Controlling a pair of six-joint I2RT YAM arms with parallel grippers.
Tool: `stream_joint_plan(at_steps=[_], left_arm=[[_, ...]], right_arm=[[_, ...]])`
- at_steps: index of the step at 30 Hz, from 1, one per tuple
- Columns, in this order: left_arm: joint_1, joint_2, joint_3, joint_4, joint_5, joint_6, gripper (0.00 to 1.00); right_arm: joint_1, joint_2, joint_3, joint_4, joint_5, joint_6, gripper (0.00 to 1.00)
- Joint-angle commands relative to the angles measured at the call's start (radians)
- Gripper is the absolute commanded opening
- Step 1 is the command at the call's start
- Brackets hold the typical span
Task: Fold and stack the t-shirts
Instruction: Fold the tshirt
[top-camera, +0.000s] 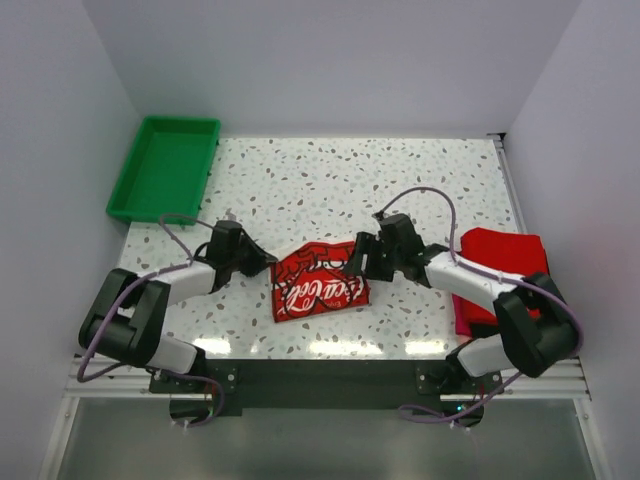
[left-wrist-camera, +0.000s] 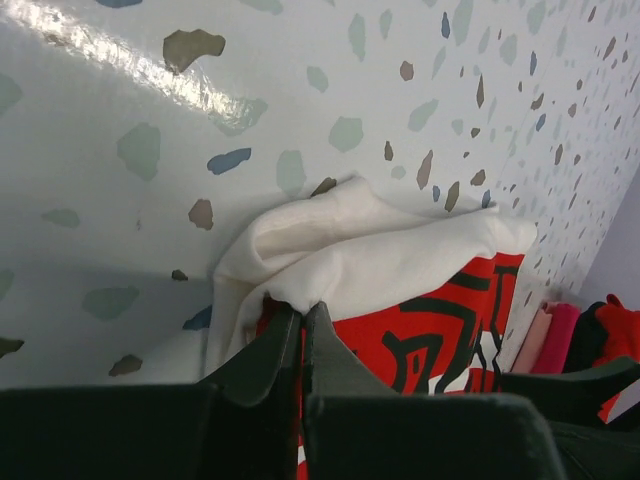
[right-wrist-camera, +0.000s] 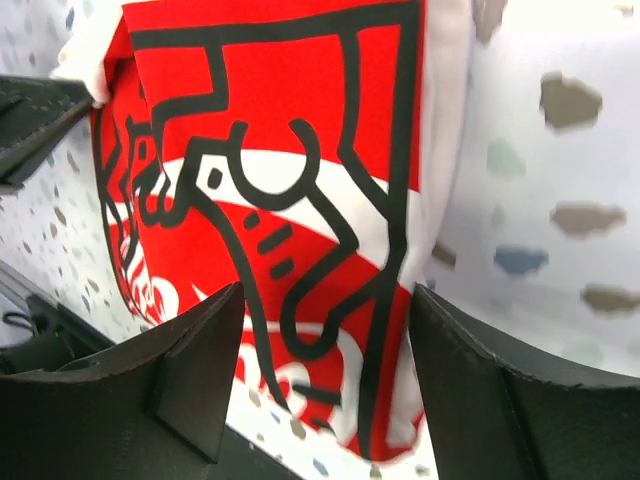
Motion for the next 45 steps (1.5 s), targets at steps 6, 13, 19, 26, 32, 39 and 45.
stream_joint_plan(at_steps=[6,13,19,26,32,39,45], left_arm=[[0.005,-0.126,0.051,-0.154,-0.047,0.091,0.00],[0.008,-0.098,0.097,-0.180,-0.045,0.121,0.00],[0.010,-0.081,0.103,-0.179,-0.038,0.129,0.00],[0.010,-0.075,0.098,-0.162,-0.030,0.126,0.00],[0.010,-0.070,0.100,-0.162,-0.028,0.129,0.00],[0.011,-0.075,0.098,-0.163,-0.028,0.128,0.00],[0.013,-0.135,0.114,-0.195,-0.027,0.138,0.00]], right_arm=[[-0.014,-0.032,0.087,-0.098,0.228,-0.036,0.70],[-0.016,0.225,0.303,-0.056,0.251,-0.079,0.67],[-0.017,0.320,0.394,-0.076,0.297,-0.080,0.61],[-0.016,0.373,0.434,-0.079,0.296,-0.088,0.44],[-0.016,0.378,0.426,-0.067,0.282,-0.087,0.36],[-0.016,0.377,0.429,-0.059,0.268,-0.079,0.13],[-0.016,0.282,0.423,-0.081,0.285,-0.076,0.00]])
